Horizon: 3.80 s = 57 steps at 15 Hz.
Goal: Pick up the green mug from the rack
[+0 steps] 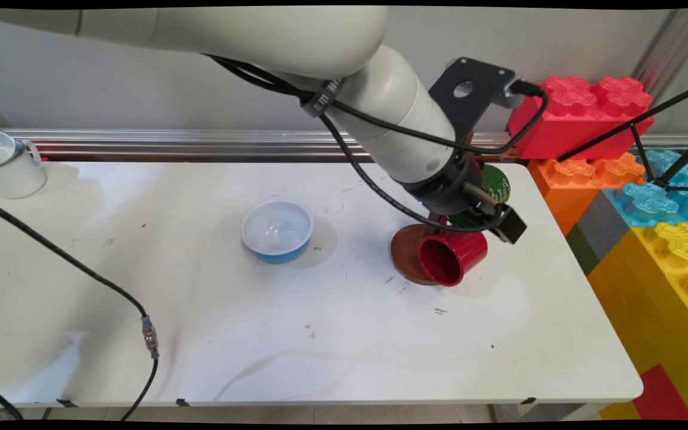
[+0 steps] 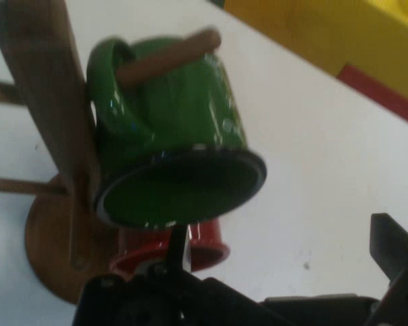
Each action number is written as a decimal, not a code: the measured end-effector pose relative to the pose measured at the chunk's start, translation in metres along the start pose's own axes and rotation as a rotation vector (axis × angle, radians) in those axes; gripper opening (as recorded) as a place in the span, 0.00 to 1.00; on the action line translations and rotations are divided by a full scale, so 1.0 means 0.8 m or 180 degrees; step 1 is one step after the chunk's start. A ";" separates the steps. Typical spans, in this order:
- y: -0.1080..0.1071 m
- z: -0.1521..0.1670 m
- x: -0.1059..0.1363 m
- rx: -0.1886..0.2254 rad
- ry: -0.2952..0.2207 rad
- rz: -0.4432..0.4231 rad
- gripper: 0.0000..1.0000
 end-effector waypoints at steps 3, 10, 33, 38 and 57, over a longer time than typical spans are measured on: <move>0.000 0.001 0.004 -0.0007 0.0074 -0.0076 1.00; -0.009 0.013 -0.005 -0.0027 0.0196 -0.0368 1.00; -0.007 0.042 -0.037 -0.0228 0.0603 -0.1373 1.00; -0.006 0.052 -0.043 -0.0253 0.0652 -0.1671 1.00; -0.002 0.062 -0.042 -0.0421 0.0961 -0.2152 1.00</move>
